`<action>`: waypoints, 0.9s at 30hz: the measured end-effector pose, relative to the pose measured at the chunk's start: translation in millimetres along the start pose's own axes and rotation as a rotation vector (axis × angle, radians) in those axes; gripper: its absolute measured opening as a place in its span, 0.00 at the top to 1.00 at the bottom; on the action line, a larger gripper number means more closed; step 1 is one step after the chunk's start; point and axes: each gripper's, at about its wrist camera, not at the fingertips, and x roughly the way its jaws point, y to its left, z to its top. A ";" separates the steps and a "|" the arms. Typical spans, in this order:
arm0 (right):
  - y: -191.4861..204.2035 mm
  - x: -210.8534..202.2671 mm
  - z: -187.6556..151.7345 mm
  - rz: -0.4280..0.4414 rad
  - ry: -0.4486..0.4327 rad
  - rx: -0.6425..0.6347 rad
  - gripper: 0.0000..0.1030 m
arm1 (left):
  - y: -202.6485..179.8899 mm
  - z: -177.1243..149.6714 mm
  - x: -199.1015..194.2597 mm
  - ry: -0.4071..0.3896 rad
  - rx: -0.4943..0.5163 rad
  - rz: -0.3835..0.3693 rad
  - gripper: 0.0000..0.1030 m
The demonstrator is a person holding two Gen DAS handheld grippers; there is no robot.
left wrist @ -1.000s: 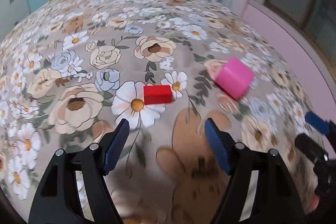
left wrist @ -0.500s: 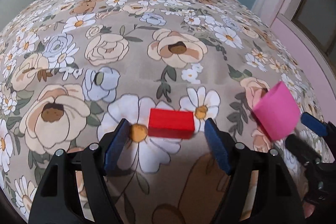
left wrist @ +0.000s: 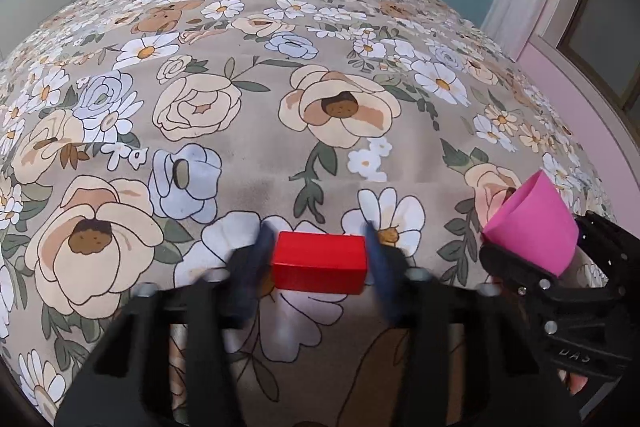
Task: Collect trash
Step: 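Grasp the red block with the left tool while the right tool grasps the pink cup, then carry the red block and pink cup with both tools toward the trash bin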
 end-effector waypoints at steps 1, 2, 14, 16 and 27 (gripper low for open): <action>1.5 0.6 -0.5 0.001 -0.004 0.001 0.32 | 1.3 0.5 0.4 0.001 -0.003 -0.007 0.61; 3.1 0.1 -1.2 0.001 -0.010 0.002 0.32 | 2.3 0.0 -0.5 0.000 -0.005 -0.010 0.61; 5.7 -28.9 -6.4 -0.011 -0.063 0.046 0.32 | 1.0 -8.4 -25.6 -0.007 0.047 -0.021 0.61; 5.9 -35.7 -7.5 -0.010 -0.067 0.052 0.32 | -0.1 -10.1 -34.3 -0.012 0.061 -0.020 0.61; 23.4 -104.1 -11.0 -0.020 -0.124 0.068 0.32 | -3.4 -13.7 -114.6 -0.070 0.113 -0.015 0.61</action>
